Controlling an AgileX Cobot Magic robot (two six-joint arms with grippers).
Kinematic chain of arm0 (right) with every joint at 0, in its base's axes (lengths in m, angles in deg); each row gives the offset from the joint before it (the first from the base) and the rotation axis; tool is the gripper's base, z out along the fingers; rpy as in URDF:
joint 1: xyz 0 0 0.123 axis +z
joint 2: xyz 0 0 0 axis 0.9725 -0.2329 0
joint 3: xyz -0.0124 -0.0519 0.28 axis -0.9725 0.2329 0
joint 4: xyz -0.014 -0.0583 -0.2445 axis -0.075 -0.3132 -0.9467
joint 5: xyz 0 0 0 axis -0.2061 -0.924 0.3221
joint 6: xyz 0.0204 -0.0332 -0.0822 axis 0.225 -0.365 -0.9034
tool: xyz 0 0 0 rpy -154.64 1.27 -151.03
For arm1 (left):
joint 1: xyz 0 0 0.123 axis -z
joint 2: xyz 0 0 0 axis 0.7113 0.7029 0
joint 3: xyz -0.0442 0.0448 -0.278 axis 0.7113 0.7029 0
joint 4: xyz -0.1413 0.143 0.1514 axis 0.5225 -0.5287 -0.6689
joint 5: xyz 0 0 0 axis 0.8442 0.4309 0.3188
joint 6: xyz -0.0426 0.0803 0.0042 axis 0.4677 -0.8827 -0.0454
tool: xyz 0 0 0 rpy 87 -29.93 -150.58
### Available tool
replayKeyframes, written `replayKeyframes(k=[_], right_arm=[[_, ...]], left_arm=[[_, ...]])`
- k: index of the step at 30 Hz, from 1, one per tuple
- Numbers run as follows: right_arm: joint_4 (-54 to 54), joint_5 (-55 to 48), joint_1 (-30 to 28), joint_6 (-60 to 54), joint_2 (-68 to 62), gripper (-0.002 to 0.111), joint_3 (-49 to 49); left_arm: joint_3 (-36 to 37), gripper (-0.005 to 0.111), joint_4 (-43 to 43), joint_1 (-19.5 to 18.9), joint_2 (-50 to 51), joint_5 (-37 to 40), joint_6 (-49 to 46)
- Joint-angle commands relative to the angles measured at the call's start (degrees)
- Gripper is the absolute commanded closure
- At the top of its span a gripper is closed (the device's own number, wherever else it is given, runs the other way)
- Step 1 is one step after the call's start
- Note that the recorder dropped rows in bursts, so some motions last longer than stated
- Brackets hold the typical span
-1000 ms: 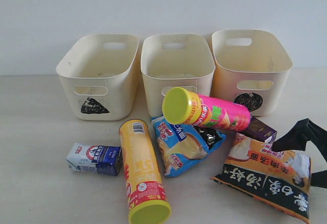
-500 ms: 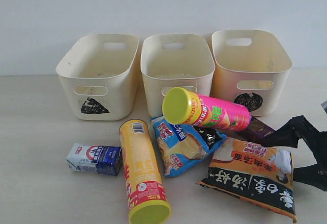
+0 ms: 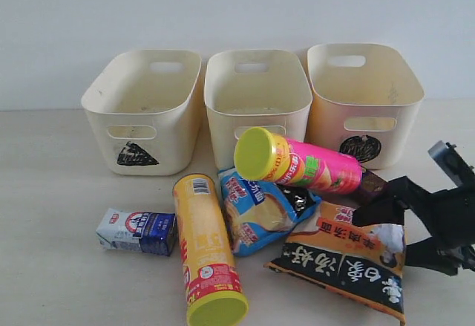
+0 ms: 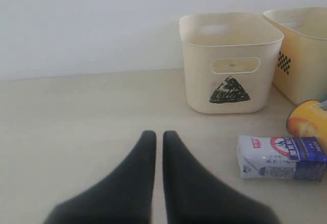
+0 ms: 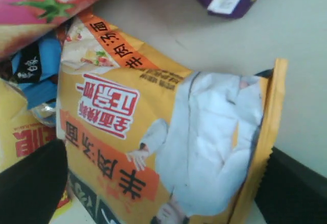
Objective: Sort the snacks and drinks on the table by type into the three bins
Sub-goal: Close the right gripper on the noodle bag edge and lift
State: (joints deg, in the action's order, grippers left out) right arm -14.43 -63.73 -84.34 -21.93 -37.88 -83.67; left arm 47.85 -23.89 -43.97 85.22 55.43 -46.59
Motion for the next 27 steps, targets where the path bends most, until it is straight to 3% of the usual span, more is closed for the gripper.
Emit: replayKeyframes(k=[1,7,9,12,16,17,27], right_arm=[[-10.8,18.9,5.8,1.6,-4.1,0.018,2.2],[-11.0,21.7,8.9,1.6,-6.2,0.018,1.8],[-11.0,21.7,8.9,1.6,-7.5,0.024,1.8],[-11.0,21.7,8.9,1.6,-9.2,0.047,1.8],[-11.0,21.7,8.9,1.1,-9.7,0.101,1.8],[-11.0,21.7,8.9,0.8,-9.6,0.108,1.8],[-13.2,22.1,8.9,2.0,-3.0,0.107,1.8]], left_arm=[[0.1,0.102,0.0,-0.2,-0.2,-0.4,-0.2],[0.1,0.102,0.0,-0.2,-0.2,-0.4,-0.2],[0.1,0.102,0.0,-0.2,-0.2,-0.4,-0.2],[0.1,0.102,0.0,-0.2,-0.2,-0.4,-0.2],[0.1,0.102,0.0,-0.2,-0.2,-0.4,-0.2],[0.1,0.102,0.0,-0.2,-0.2,-0.4,-0.2],[0.1,0.102,0.0,-0.2,-0.2,-0.4,-0.2]])
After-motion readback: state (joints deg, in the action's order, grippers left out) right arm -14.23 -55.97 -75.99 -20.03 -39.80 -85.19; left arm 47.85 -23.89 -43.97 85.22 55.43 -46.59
